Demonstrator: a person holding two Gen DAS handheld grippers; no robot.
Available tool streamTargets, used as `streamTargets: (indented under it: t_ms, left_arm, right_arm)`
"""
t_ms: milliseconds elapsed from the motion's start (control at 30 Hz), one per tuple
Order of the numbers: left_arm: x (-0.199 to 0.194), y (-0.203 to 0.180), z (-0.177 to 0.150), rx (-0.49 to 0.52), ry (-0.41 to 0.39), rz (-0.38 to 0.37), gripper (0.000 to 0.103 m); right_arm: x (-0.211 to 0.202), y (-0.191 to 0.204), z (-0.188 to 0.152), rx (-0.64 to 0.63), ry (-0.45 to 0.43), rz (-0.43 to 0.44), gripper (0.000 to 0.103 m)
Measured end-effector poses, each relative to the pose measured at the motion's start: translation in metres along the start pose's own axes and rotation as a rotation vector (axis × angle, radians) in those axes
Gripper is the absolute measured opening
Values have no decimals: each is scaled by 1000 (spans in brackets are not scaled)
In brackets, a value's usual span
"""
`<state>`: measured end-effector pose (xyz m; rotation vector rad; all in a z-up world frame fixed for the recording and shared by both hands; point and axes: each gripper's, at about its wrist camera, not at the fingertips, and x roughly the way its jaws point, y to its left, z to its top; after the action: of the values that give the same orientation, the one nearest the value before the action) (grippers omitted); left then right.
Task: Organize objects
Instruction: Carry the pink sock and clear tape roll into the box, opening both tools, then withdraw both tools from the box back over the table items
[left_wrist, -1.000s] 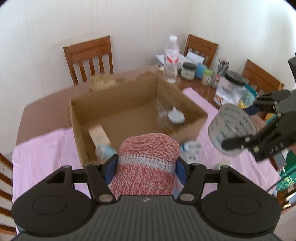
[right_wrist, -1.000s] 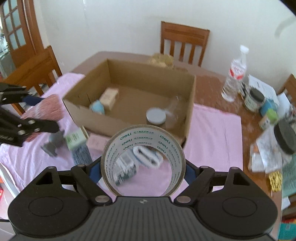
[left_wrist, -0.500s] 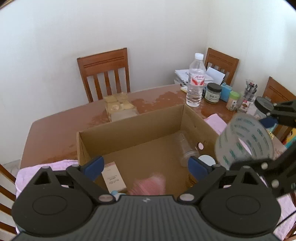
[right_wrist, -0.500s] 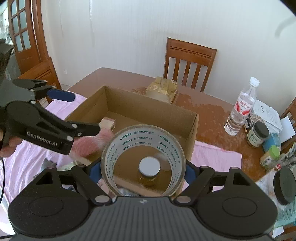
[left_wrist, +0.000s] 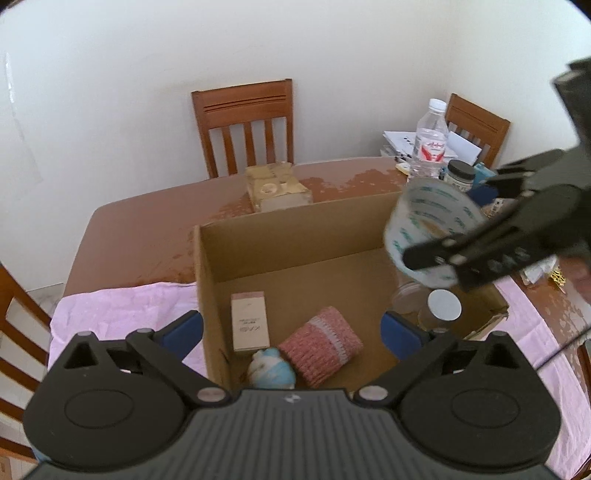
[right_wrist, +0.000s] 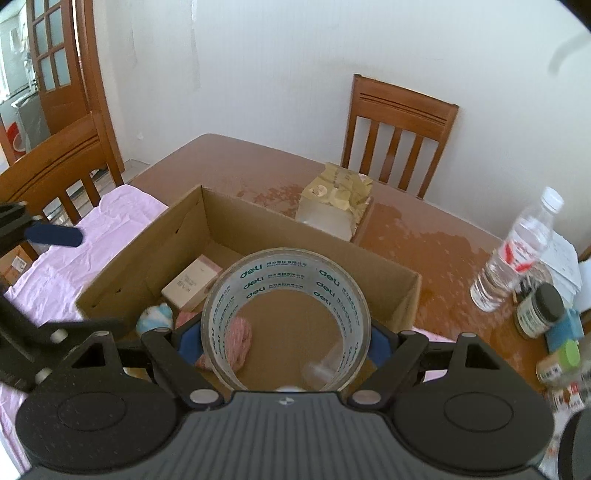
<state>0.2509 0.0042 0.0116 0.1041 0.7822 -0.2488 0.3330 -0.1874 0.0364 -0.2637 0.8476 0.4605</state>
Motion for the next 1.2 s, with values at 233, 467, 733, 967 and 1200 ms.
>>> streamTargets:
  t_ms: [233,467,733,967,1200]
  left_arm:
    - [-8,2,-14,-9,-7,58,102]
    - [-14,2,-26,-28,-7,83,102]
    - [-35,-5,-38,-42,-7,85,102]
    - [-44,-12,-78,-98,1,111,102]
    - [-50,-18,-121,-134,31,88,102]
  right_arm:
    - [42,-2,13,-1,37,2,88]
    - [39,9,9,-49,6,-15,103]
    - [-2,9,0,-32,-31,-19,103]
    - [-41,12,-43,47,-94,-48,103]
    - [-58,23,-112,97,-43,-64,103]
